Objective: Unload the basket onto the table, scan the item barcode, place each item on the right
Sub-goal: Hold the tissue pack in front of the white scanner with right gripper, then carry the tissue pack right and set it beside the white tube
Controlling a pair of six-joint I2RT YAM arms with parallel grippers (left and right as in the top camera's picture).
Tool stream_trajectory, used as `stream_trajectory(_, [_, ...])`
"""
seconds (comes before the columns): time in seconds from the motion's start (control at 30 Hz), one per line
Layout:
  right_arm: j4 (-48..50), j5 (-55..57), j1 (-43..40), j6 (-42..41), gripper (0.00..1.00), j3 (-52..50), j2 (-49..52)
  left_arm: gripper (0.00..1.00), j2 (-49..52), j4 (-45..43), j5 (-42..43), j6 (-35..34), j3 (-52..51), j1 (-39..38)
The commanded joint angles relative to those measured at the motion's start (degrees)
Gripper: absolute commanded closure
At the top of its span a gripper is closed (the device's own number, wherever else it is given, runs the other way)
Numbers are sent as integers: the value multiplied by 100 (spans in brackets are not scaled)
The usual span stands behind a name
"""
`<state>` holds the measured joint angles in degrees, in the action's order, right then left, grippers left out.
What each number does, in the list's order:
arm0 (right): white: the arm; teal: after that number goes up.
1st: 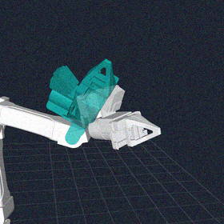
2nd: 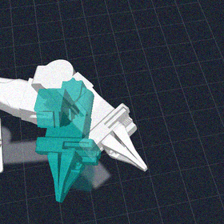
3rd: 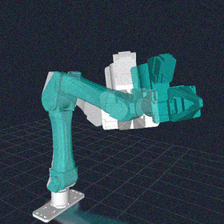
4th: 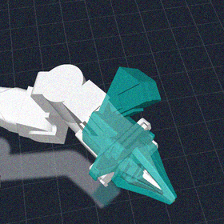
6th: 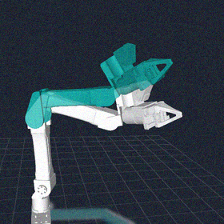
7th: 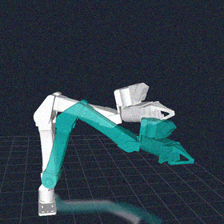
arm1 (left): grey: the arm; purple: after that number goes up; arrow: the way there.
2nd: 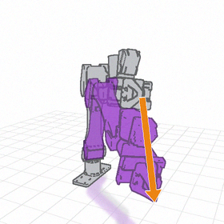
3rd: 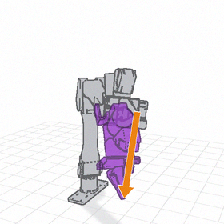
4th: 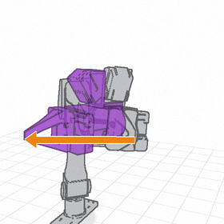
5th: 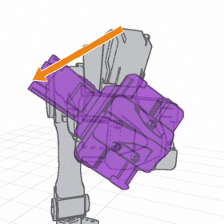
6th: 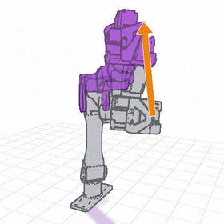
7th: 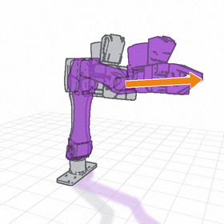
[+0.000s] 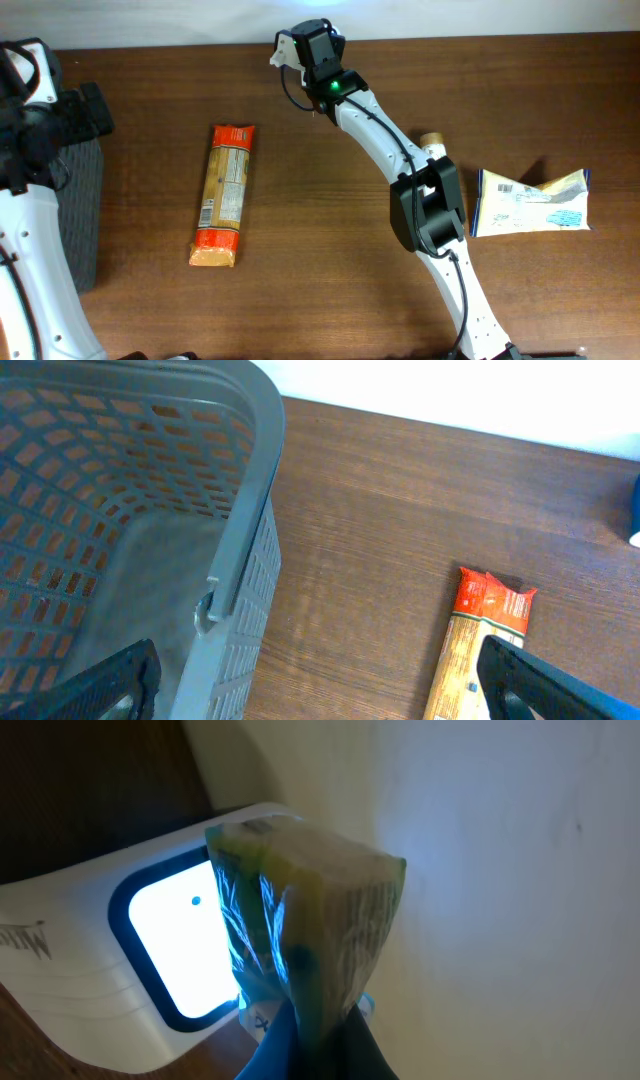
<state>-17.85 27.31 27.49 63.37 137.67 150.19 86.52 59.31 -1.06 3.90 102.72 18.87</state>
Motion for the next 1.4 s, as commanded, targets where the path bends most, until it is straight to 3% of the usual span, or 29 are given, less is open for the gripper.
stream_trajectory(0.0, [31,192,37,50,96,13,39,1,-28,-4,-22,94,68,15])
stream_trajectory(0.27, [-101,232,66,37,96,13,-175,1,-28,-4,-22,94,66,15])
stream_trajectory(0.4, [-761,0,63,-623,96,13,-608,1,-28,-4,-22,94,66,15])
stream_trajectory(0.57, [-1919,-157,81,-2435,96,15,-1443,1,-28,-4,-22,94,66,15])
stream_trajectory(0.73, [-3941,-592,70,-5353,96,15,-2192,1,-28,-4,-22,94,66,15])
stream_trajectory(0.9, [-6026,-1276,-63,-6358,96,13,-2221,1,-28,-4,-22,94,68,15])
stream_trajectory(1.1, [-7119,-1952,-723,-6437,96,-343,-2155,1,-28,-4,-22,94,66,15])
stream_trajectory(1.37, [-7112,-2028,-1965,-6837,96,-1513,-2155,1,-28,-2,-22,94,66,15])
